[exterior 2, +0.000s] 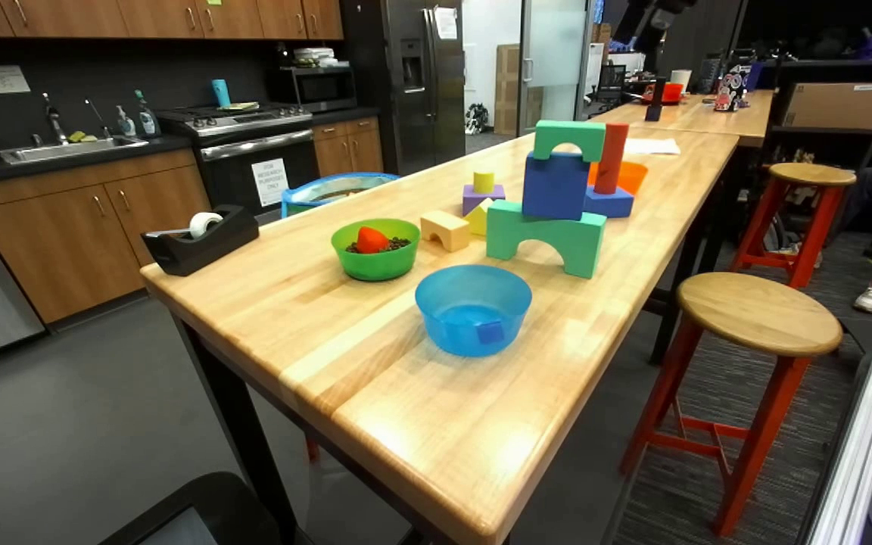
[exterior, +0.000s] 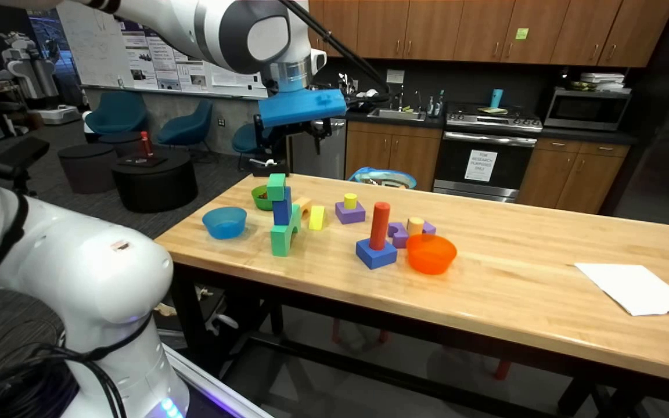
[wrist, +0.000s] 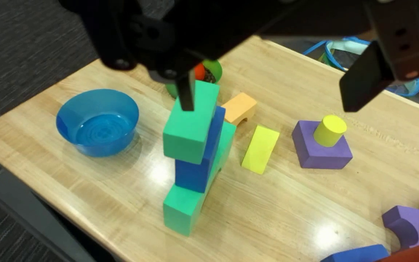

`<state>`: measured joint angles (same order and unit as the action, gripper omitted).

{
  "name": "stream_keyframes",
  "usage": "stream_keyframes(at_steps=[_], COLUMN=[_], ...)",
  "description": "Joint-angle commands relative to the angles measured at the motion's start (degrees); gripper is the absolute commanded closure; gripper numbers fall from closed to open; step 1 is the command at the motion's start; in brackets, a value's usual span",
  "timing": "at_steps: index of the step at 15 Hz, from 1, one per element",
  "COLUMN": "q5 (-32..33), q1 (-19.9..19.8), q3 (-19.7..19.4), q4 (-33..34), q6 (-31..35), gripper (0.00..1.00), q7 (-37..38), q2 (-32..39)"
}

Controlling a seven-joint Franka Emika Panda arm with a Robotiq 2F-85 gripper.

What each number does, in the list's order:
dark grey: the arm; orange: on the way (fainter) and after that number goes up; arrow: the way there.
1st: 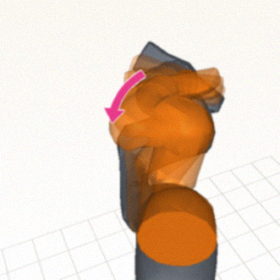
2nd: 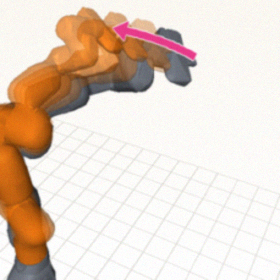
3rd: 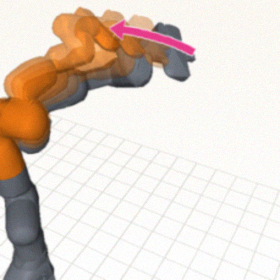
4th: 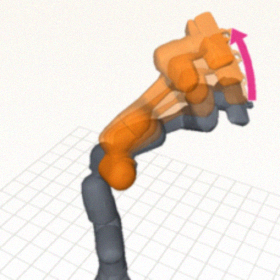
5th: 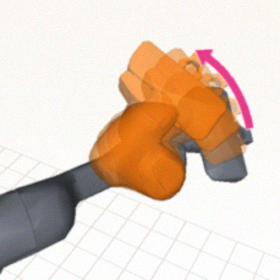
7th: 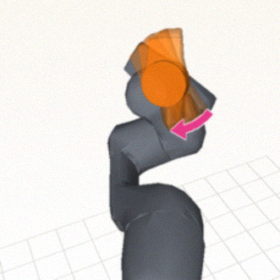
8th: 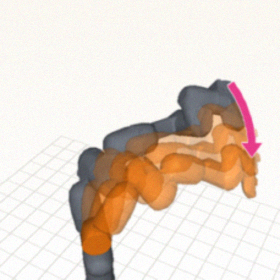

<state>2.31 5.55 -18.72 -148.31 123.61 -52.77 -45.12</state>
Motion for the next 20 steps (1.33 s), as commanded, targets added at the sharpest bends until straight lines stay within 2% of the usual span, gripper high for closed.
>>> stream_keyframes(at_steps=[1, 5, 9, 12, 16, 20], q5=[-0.51, -2.07, -6.06, -10.43, -14.37, -19.63], q1=[-0.09, 0.65, 3.71, 5.93, 5.79, 4.57], q3=[-4.32, -8.54, -10.05, -8.81, -5.54, -2.89], q4=[0.39, 1.59, 3.46, 5.67, 9.34, 13.64], q6=[3.61, 12.49, 19.99, 22.56, 24.07, 19.54], gripper=[0.00, 0.00, 0.00, 0.00, 0.00, 0.00], q7=[-9.21, -17.68, -25.88, -30.44, -34.67, -41.99], q2=[1.78, 7.68, 15.84, 22.43, 29.99, 35.72])
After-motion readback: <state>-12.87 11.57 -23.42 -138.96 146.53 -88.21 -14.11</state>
